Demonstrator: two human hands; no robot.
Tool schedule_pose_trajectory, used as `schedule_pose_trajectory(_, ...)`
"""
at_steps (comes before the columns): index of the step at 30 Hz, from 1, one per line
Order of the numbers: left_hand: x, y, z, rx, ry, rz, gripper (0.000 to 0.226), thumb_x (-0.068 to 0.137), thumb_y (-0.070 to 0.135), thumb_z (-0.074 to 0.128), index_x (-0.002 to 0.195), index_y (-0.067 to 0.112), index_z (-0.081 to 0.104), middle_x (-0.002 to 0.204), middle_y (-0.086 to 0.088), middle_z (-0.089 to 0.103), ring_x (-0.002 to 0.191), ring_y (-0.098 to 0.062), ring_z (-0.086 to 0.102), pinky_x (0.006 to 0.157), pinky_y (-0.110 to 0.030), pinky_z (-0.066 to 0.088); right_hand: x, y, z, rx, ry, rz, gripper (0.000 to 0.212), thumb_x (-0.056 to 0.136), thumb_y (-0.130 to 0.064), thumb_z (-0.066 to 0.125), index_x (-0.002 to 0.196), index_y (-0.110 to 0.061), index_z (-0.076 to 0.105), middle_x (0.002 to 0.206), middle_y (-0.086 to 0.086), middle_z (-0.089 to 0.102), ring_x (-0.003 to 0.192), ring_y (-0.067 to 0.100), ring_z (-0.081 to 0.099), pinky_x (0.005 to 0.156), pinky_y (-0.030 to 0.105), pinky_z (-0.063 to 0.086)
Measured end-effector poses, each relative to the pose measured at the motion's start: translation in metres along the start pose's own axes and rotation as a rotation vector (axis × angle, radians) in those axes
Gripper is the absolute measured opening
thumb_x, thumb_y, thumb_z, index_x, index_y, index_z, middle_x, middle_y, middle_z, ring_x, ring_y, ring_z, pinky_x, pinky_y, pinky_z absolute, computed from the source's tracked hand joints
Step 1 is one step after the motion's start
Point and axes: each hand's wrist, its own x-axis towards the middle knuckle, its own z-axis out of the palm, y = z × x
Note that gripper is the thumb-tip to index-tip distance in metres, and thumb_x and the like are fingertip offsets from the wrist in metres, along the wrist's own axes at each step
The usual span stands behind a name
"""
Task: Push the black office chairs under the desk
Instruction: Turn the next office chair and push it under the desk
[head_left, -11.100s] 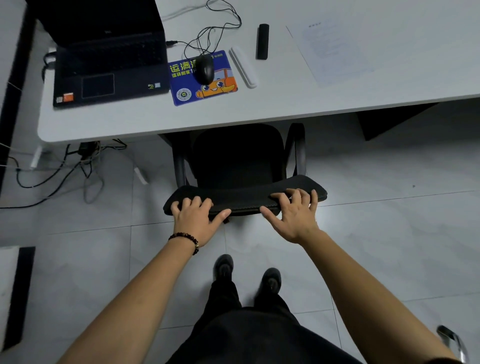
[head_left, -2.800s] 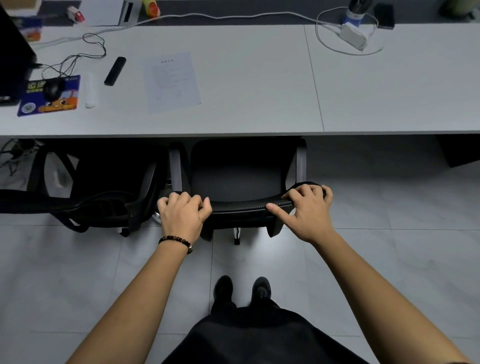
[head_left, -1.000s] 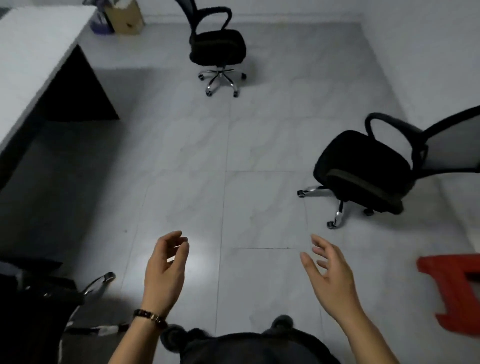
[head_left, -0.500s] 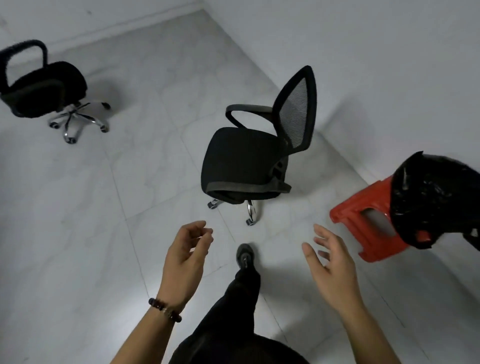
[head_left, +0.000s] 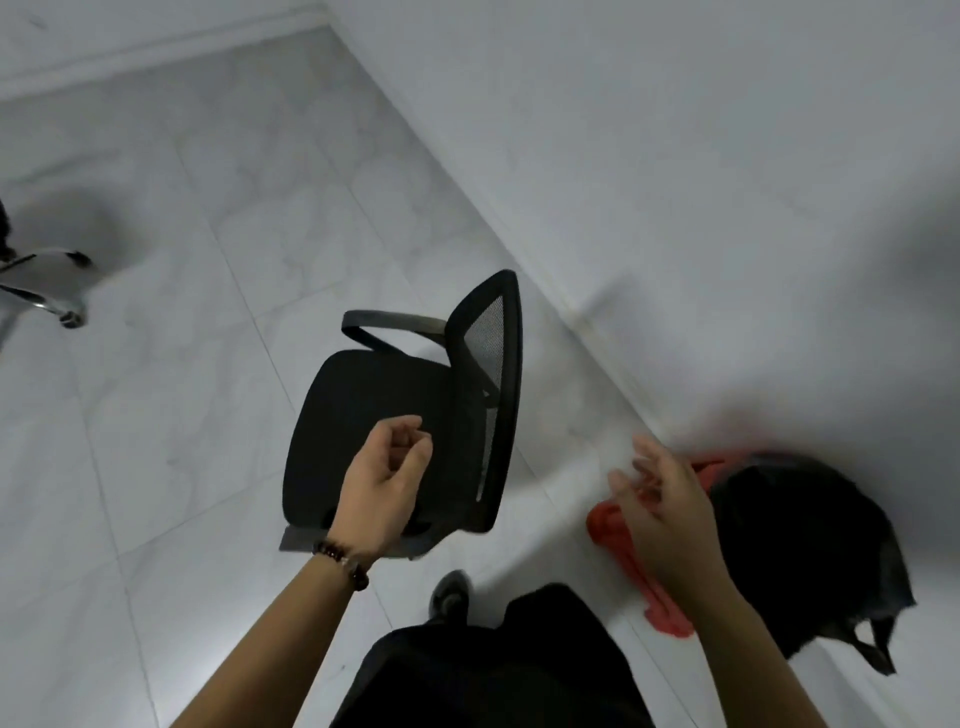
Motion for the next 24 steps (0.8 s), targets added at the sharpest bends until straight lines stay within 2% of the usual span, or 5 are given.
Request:
schedule_pose_trajectory(7,0.114,0.023,0.045,0.000,0.185,-0.060,0.024,0.092,0.023,0.057,0.117,0.025,0.054,0.104,0.004,0.066,0.095,-0.012,0.064,0.083,-0.030,0.052,0.185,-0.003,0.000,0.036,-0.186,-0.174,0.050,0.094,-0.045,0.050,0.138,-0.023,0.047,0.127,-0.009,0.050,0.114,0.007,0.054,0.092,0.025,0.045)
schedule_pose_trajectory(13,0.125,0.032,0.111,-0.153,0.613,-0.409,0.024,0.093,0.021,0.057,0.117,0.018,0.056,0.103,-0.002,0.067,0.095,-0.015,0.065,0.086,-0.034,0.052,0.337,-0.011,0.027,-0.001,-0.651,-0.321,0.063,0.088,-0.059,0.047,0.141,-0.026,0.042,0.135,-0.009,0.050,0.117,0.002,0.051,0.098,0.031,0.049)
schedule_pose_trajectory(17,0.105,0.042,0.148,-0.201,0.842,-0.573,0.021,0.093,0.026,0.056,0.114,0.021,0.057,0.100,0.000,0.067,0.093,-0.013,0.065,0.084,-0.037,0.054,0.386,-0.046,0.038,-0.097,-0.894,-0.472,0.065,0.087,-0.061,0.047,0.142,-0.026,0.041,0.136,-0.009,0.049,0.117,0.002,0.051,0.097,0.027,0.045)
schedule_pose_trajectory(21,0.089,0.037,0.181,-0.239,1.062,-0.684,0.022,0.094,0.026,0.055,0.116,0.020,0.057,0.103,0.002,0.066,0.095,-0.009,0.063,0.075,-0.023,0.049,0.405,-0.067,0.061,-0.221,-1.078,-0.657,0.055,0.091,-0.053,0.052,0.141,-0.031,0.043,0.133,-0.014,0.047,0.120,0.001,0.048,0.102,0.031,0.044)
schedule_pose_trajectory(24,0.079,0.016,0.206,-0.264,1.174,-0.780,0.022,0.094,0.031,0.054,0.114,0.021,0.056,0.100,0.010,0.064,0.094,-0.002,0.061,0.086,-0.031,0.050,0.407,-0.068,0.082,-0.344,-1.089,-0.884,0.053,0.093,-0.055,0.050,0.139,-0.029,0.046,0.136,-0.010,0.047,0.128,0.005,0.040,0.109,0.036,0.038)
